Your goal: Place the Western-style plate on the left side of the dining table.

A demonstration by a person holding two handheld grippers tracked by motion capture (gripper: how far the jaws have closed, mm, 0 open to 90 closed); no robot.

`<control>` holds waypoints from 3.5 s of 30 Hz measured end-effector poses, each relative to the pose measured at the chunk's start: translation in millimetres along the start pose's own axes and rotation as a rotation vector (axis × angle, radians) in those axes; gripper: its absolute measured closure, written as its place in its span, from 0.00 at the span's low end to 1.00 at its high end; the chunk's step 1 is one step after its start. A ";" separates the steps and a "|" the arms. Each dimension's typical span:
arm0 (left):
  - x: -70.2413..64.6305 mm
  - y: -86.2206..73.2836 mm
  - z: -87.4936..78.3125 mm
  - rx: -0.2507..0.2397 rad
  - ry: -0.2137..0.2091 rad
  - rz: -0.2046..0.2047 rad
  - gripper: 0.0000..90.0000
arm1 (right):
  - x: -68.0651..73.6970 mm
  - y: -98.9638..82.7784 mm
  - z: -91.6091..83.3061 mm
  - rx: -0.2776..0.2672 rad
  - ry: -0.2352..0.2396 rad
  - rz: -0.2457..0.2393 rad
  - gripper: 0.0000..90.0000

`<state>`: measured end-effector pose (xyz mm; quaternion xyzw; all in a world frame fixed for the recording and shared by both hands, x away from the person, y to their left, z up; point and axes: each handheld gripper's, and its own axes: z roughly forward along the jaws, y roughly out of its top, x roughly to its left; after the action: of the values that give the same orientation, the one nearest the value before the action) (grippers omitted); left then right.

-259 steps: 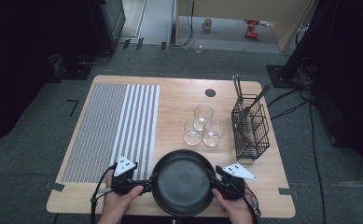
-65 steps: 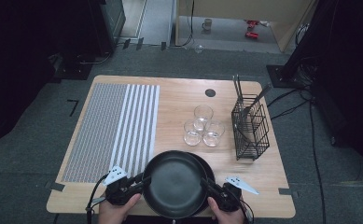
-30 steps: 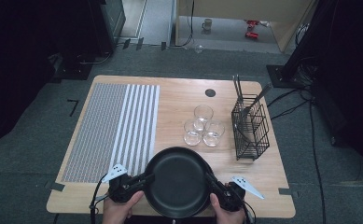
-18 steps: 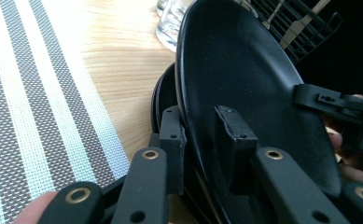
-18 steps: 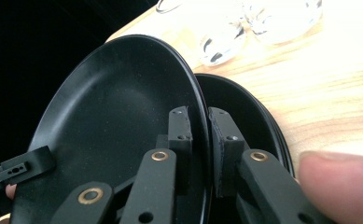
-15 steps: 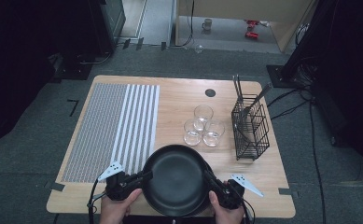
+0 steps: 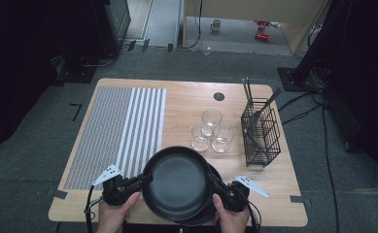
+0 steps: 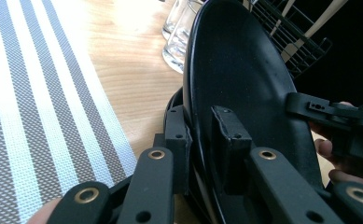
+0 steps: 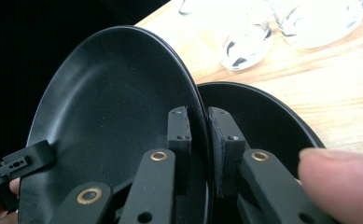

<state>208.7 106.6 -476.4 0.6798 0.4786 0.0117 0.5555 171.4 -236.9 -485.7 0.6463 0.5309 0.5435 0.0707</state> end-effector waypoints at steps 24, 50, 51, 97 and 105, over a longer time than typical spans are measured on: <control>16.6 16.0 -17.7 -0.042 0.030 0.004 0.88 | 18.6 4.6 24.1 0.033 0.033 -0.021 0.89; 42.9 28.5 -36.9 -0.087 0.030 -0.053 0.90 | 40.6 6.7 53.9 0.068 0.070 -0.021 0.89; 44.1 28.8 -37.4 -0.087 0.029 -0.055 0.90 | 41.1 6.9 54.3 0.069 0.070 -0.021 0.89; 89.9 43.2 -71.0 -0.141 0.068 -0.128 0.90 | 83.1 16.2 103.9 0.128 0.125 -0.063 0.91; 96.6 46.3 -74.4 -0.148 0.078 -0.132 0.89 | 89.5 17.2 111.6 0.136 0.130 -0.068 0.91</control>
<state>249.8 229.6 -462.3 0.6029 0.5413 0.0371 0.5849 254.8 -121.7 -462.5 0.5946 0.5918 0.5442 0.0106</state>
